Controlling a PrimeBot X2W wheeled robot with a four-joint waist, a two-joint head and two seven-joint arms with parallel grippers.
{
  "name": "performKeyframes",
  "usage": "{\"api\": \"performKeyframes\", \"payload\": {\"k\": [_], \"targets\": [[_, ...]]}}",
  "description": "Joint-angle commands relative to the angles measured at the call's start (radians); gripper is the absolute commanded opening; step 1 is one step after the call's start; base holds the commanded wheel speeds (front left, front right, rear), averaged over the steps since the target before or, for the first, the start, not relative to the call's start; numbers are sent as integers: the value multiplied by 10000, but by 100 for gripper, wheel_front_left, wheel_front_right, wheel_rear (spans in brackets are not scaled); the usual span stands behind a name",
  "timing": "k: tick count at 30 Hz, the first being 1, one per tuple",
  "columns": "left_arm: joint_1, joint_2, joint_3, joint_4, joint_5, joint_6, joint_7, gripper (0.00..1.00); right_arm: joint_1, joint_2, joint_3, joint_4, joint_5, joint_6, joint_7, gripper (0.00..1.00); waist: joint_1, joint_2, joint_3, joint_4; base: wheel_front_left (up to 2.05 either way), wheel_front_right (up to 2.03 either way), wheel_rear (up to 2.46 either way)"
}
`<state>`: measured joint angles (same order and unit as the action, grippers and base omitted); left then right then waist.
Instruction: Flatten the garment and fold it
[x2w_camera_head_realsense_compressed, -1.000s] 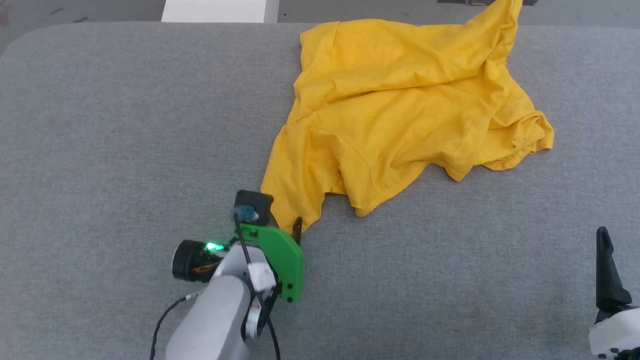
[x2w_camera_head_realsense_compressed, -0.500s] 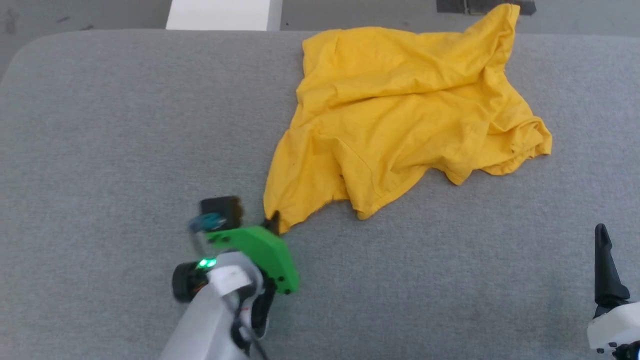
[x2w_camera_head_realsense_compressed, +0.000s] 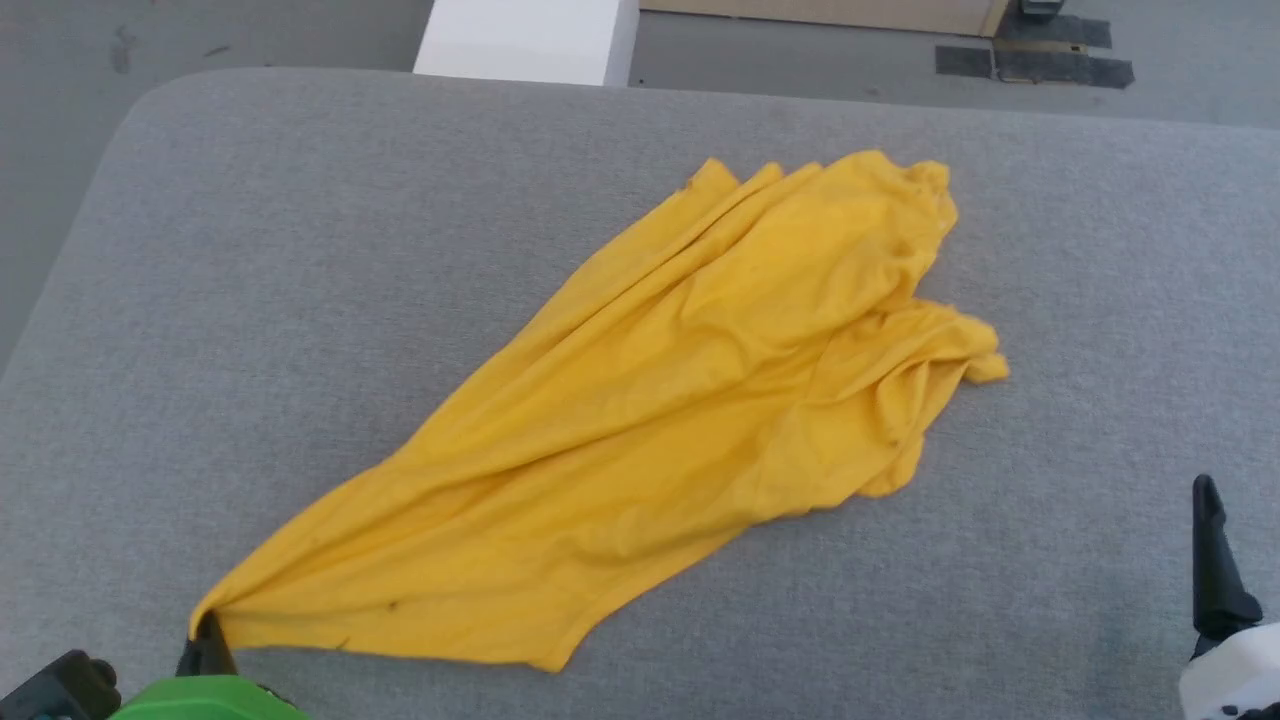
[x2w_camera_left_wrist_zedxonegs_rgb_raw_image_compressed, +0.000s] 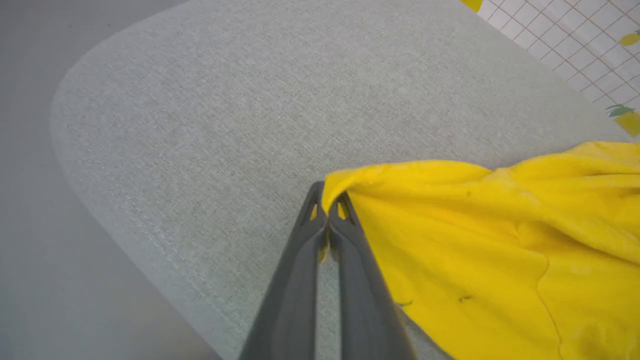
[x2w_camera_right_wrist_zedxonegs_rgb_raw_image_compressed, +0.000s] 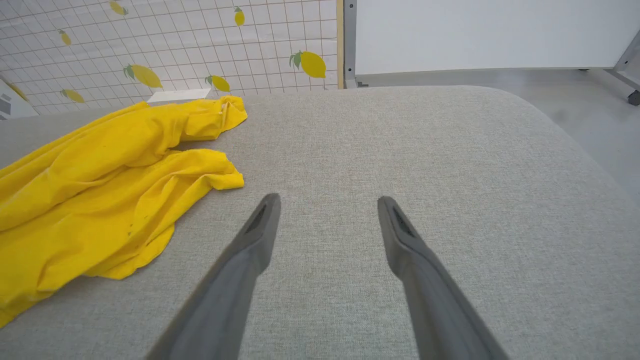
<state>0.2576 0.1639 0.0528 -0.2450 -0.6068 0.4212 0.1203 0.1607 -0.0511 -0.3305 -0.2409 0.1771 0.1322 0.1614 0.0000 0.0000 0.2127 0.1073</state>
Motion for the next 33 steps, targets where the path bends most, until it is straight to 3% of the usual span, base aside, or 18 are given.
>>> {"api": "performKeyframes", "payload": {"k": [1, 7, 16, 20, 33], "targets": [[101, 76, 22, -147, 174, 134, -65, 0, 109, 8, 38, 25, -9, -15, 68, 100, 0, 0, -92, 119, 0, 0, 0], [-224, -15, -492, -394, 323, 74, 49, 0, -269, -191, 517, -100, -392, -15, 623, 100, 0, 0, -166, 320, 0, 0, 0], [-992, -299, -1326, -498, 499, -174, -38, 0, -2917, -2160, 1783, 1049, 311, -15, 3235, 100, 0, 0, 523, 485, 0, 0, 0], [-1284, -433, -1601, -494, 565, -225, -143, 0, -4040, -2715, 2352, 1824, 661, -15, 3856, 100, 0, 0, 961, 634, 0, 0, 0], [-1703, -652, -1968, -163, 504, -336, -412, 0, -5406, -3229, 3724, 3938, 1024, -15, 4699, 100, 0, 0, 1600, 1151, 0, 0, 0]]}}
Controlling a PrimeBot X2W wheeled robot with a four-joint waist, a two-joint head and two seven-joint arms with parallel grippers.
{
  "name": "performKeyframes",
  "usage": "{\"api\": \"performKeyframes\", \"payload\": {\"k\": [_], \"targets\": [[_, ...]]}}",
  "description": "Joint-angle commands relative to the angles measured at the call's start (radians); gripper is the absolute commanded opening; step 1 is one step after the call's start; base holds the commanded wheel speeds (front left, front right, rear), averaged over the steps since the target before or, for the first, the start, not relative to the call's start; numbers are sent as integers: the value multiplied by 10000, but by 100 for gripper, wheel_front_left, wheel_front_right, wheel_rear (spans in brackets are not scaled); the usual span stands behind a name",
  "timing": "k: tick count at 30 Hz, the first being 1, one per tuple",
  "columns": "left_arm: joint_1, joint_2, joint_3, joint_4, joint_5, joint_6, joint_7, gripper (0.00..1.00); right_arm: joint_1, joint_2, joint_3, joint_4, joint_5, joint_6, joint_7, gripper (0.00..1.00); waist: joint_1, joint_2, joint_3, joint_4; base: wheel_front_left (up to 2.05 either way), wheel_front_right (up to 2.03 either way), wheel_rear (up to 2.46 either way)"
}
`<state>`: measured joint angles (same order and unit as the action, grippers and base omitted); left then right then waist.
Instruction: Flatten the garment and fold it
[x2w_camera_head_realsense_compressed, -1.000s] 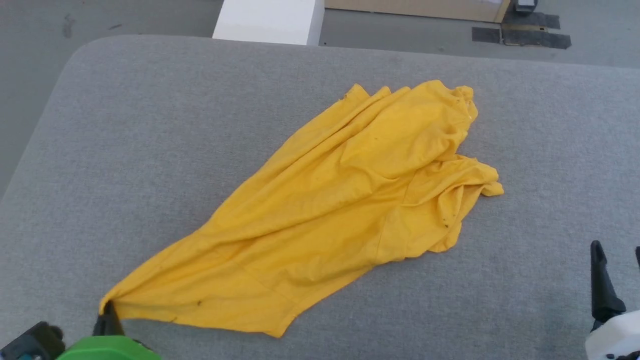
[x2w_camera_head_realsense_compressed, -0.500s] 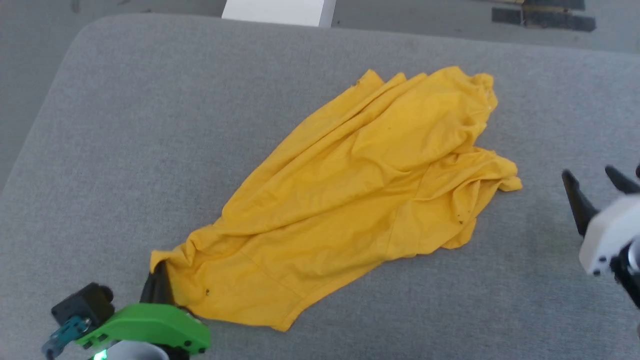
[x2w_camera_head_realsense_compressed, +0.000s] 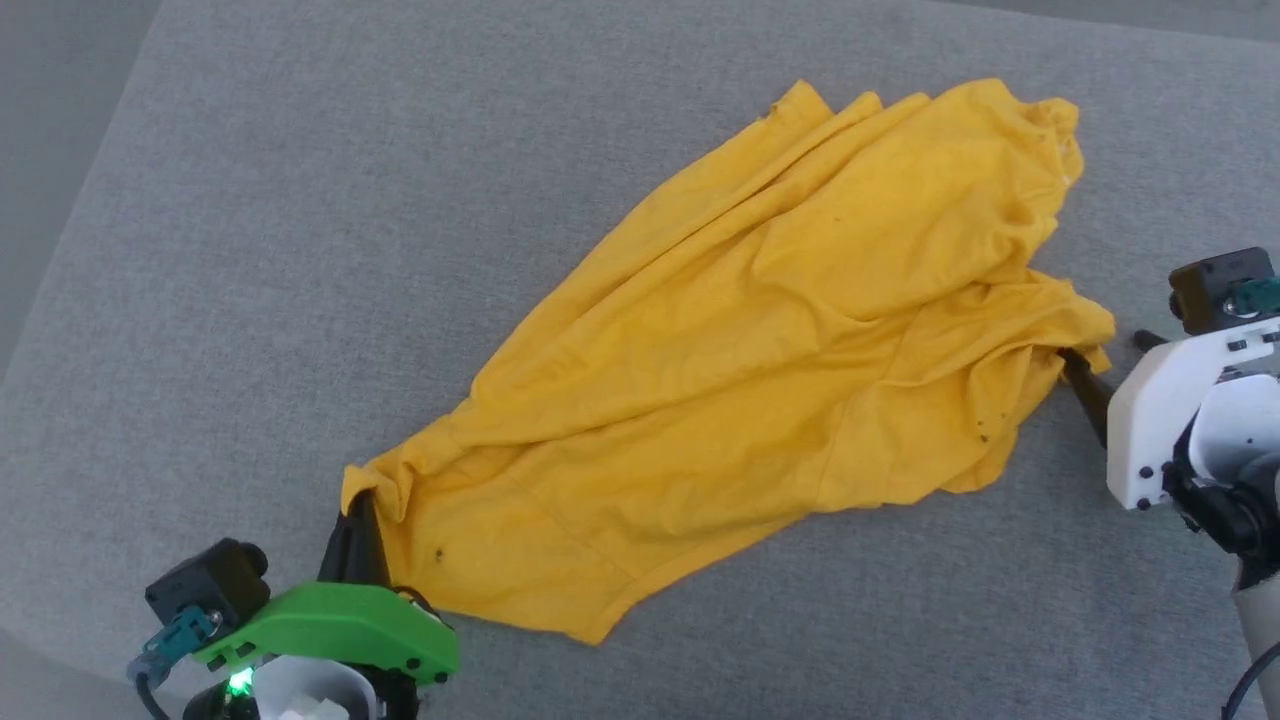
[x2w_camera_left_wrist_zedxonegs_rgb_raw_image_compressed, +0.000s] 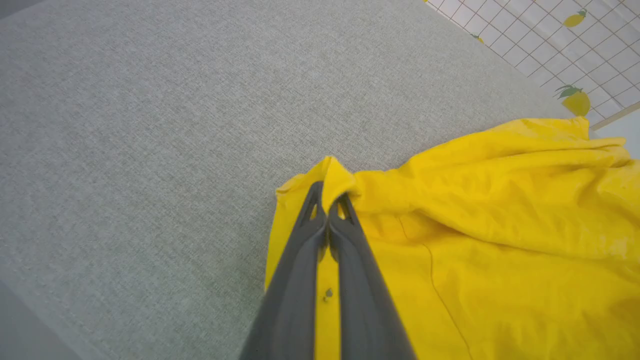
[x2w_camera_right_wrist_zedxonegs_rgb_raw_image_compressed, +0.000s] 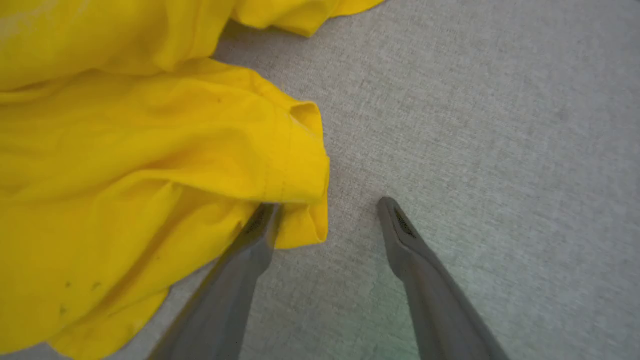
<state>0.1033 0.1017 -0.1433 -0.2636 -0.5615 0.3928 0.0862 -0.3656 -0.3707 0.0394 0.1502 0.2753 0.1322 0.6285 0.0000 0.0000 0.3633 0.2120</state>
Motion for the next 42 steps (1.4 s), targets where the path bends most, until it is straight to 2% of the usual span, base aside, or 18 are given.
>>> {"api": "performKeyframes", "payload": {"k": [1, 3, 4, 5, 6, 7, 8, 11, 15, 22, 26, 33, 42], "targets": [[-175, -40, -20, 49, 45, -54, -86, 0, -159, -42, 132, 179, 53, -15, 124, 100, 0, 0, 105, 129, 0, 0, 0], [-191, -56, -43, 97, 28, -55, -106, 0, -138, -37, 365, 482, 144, -15, 512, 100, 0, 0, 104, 169, 0, 0, 0], [-194, -59, -48, 117, 20, -56, -113, 0, -115, -41, 512, 595, 243, -15, 760, 89, 0, 0, 94, 178, 0, 0, 0], [-193, -60, -49, 140, 13, -58, -121, 0, -97, -26, 613, 727, 393, -15, 1060, 72, 0, 0, 76, 181, 0, 0, 0], [-192, -59, -47, 159, 5, -58, -122, 0, -82, -39, 711, 814, 479, -15, 1298, 44, 0, 0, 56, 182, 0, 0, 0], [-196, -54, -37, 185, -8, -57, -120, 0, -71, -108, 881, 853, 537, -15, 1516, 4, 0, 0, 27, 181, 0, 0, 0], [-201, -49, -24, 211, -18, -55, -121, 0, -64, -163, 995, 860, 579, -15, 1615, 0, 0, 0, -5, 174, 0, 0, 0], [-235, -14, 8, 271, -34, -55, -120, 0, -71, -188, 1111, 860, 757, -15, 1652, 0, 0, 0, -115, 100, 0, 0, 0], [-379, 98, 28, 274, 10, -84, -105, 0, -262, -14, 784, 696, 780, -15, 735, 0, 0, 0, -316, -97, 0, 0, 0], [-1172, 223, -76, 93, -204, -550, -14, 0, -685, 583, -606, 388, 777, -15, -1373, 0, 0, 0, -1040, -561, 0, 0, 0], [-1916, 322, -22, -54, -444, -825, 167, 0, -893, 951, -1263, -45, 958, -15, -1995, 0, 0, 0, -1585, -888, 0, 0, 0], [-3652, 735, 321, -177, -654, -982, 708, 0, -1636, 1160, -1777, -1283, 1135, -15, -2139, 0, 0, 0, -2477, -1518, 0, 0, 0], [-6450, 1369, 447, 197, -704, -937, 1967, 0, -3242, 1022, -1757, -2499, 819, -15, -1254, 0, 0, 0, -3176, -2227, 0, 0, 0]]}}
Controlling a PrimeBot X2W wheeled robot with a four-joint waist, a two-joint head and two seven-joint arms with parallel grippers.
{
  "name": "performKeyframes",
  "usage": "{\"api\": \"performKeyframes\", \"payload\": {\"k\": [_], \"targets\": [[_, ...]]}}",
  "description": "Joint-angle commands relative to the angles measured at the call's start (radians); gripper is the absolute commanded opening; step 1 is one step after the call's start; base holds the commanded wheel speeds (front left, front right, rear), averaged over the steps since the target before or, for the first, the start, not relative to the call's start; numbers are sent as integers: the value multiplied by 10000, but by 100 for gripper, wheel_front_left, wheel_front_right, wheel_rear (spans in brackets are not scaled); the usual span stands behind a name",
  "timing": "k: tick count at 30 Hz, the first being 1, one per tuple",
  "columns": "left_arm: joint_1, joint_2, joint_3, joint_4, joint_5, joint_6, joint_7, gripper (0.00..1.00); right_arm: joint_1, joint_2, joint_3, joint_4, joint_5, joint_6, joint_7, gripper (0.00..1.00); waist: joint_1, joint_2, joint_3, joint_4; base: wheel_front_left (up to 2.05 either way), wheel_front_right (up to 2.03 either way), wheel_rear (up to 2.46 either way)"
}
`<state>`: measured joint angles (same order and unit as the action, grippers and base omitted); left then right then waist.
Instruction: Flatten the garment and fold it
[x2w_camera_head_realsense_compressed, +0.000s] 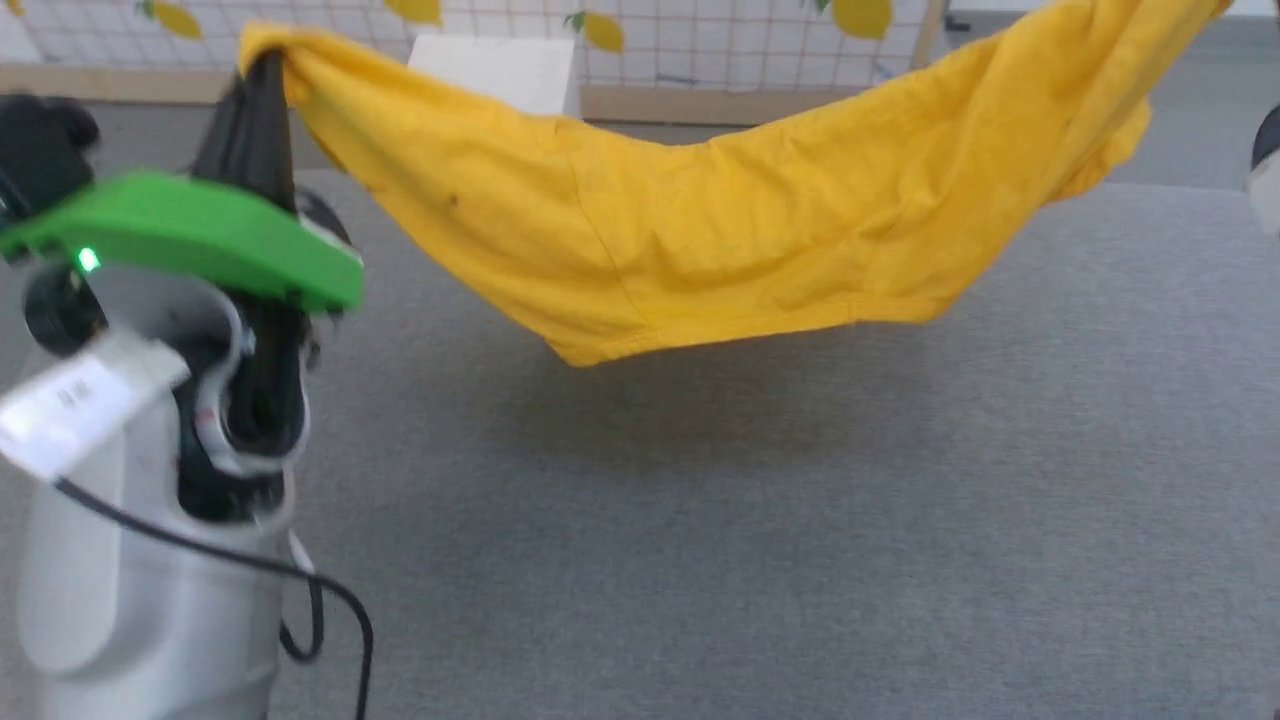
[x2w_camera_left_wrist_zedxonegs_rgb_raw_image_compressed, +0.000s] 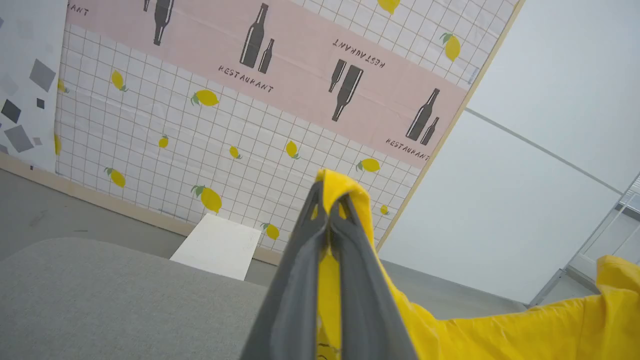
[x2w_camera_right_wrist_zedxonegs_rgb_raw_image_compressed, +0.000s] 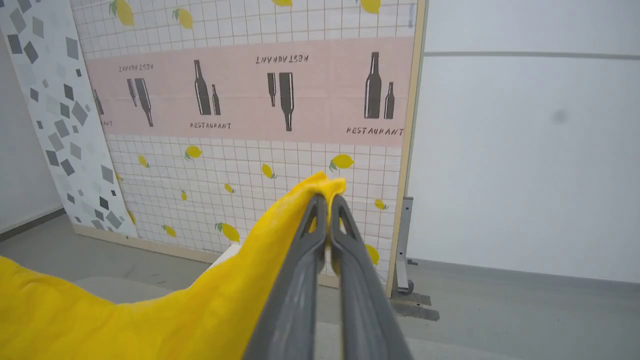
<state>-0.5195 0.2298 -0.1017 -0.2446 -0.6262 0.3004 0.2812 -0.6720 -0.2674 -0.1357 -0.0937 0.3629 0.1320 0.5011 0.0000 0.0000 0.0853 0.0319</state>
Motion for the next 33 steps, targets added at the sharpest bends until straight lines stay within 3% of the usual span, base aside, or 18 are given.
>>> {"api": "performKeyframes", "payload": {"k": [1, 12, 21, 28, 33], "targets": [[-536, 117, 40, 65, -82, 11, 150, 0, -385, -22, 31, -124, -67, -13, 111, 0, 0, 0, -416, -487, 0, 0, 0], [-3889, 667, -319, 1748, 91, 140, 1835, 0, -2681, 44, 751, 259, -237, -13, 1123, 0, 0, 0, -627, -1131, 0, 0, 0], [-4813, 906, -483, 2750, 293, 776, 3002, 0, -3128, 155, 1047, 1116, -285, -13, 1972, 0, 0, 0, -70, -1447, 0, 0, 0], [-6022, 755, -764, 3607, 954, 1297, 2803, 0, -4375, 46, 1148, 2387, -733, -13, 1683, 0, 0, 0, 1202, -1574, 0, 0, 0], [-7951, 358, -918, 4552, 1635, 1635, 1786, 0, -6036, 3, 1100, 3642, -1364, -13, 835, 0, 0, 0, 2473, -1645, 0, 0, 0]]}}
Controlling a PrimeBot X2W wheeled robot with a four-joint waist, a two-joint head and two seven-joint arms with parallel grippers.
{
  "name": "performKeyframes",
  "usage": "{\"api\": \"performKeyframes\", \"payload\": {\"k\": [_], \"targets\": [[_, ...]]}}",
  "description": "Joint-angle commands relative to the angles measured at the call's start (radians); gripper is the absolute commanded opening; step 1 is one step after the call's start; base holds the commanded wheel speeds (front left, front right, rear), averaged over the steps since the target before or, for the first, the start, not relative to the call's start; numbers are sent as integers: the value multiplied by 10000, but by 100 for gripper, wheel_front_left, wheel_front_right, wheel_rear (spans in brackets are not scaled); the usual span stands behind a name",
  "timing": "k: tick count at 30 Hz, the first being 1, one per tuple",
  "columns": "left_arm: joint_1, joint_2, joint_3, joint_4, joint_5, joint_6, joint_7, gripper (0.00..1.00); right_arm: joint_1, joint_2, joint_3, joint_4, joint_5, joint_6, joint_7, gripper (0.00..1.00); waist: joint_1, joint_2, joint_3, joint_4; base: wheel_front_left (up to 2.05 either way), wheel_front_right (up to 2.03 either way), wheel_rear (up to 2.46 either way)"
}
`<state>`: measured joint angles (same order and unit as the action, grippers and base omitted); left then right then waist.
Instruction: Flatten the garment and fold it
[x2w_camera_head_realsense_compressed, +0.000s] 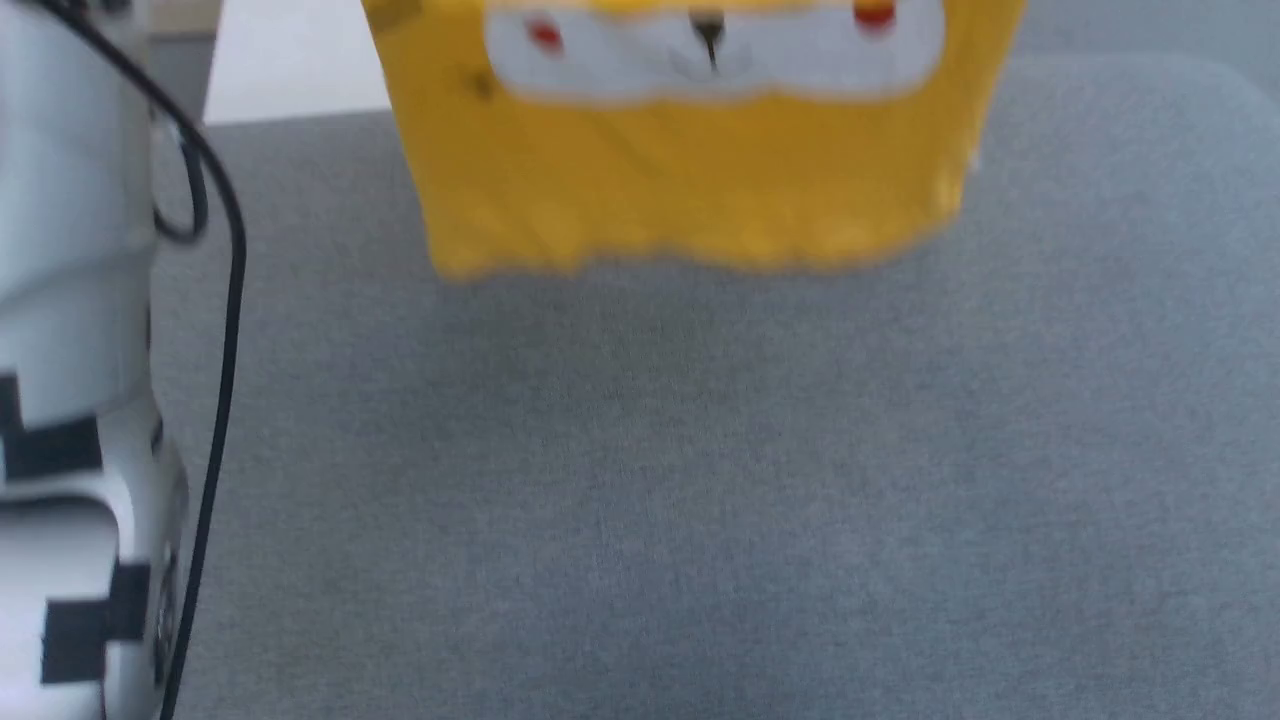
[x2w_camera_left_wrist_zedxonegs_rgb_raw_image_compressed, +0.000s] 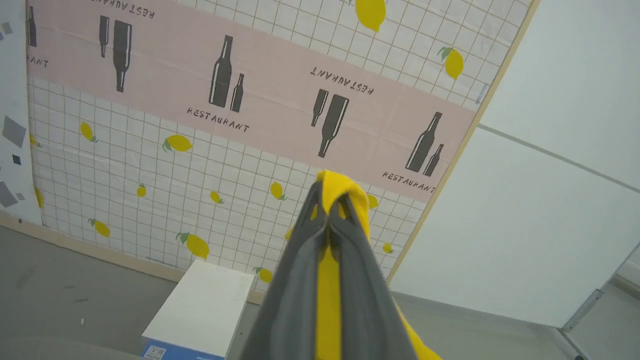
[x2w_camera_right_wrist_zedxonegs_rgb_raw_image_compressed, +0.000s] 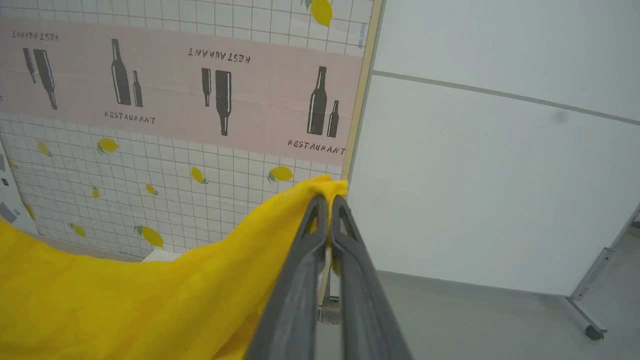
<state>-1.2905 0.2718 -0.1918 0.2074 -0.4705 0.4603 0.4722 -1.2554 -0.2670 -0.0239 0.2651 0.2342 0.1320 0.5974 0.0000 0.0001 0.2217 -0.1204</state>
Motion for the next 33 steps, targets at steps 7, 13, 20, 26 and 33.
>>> {"api": "performKeyframes", "payload": {"k": [7, 13, 20, 26, 33], "targets": [[-2481, -783, 154, 1267, 414, 30, -2456, 0, -2417, -76, -269, 1801, -843, -13, -1781, 0, 0, -1, 2367, 70, 0, 0, 0], [-3017, -1105, 429, 2038, 128, -631, -4316, 0, -3109, -526, -193, 2958, -1340, -13, -3092, 0, 0, -1, 3167, 423, 0, 0, 0], [-2161, -967, 348, 2616, -199, -1588, -5026, 0, -2800, -1052, 192, 3959, -1064, -13, -4028, 0, 0, -1, 3876, 707, 0, 0, 0], [-1170, -819, 560, 2472, -648, -1894, -5002, 0, -2064, -1412, 1009, 4087, -26, -13, -4283, 0, 0, -1, 3973, 681, 0, 0, 0], [439, -702, 599, 1185, -1263, -2101, -4106, 0, -434, -2102, 1609, 2723, 1985, -13, -4179, 0, 0, -1, 3529, 634, 0, 0, 0]]}}
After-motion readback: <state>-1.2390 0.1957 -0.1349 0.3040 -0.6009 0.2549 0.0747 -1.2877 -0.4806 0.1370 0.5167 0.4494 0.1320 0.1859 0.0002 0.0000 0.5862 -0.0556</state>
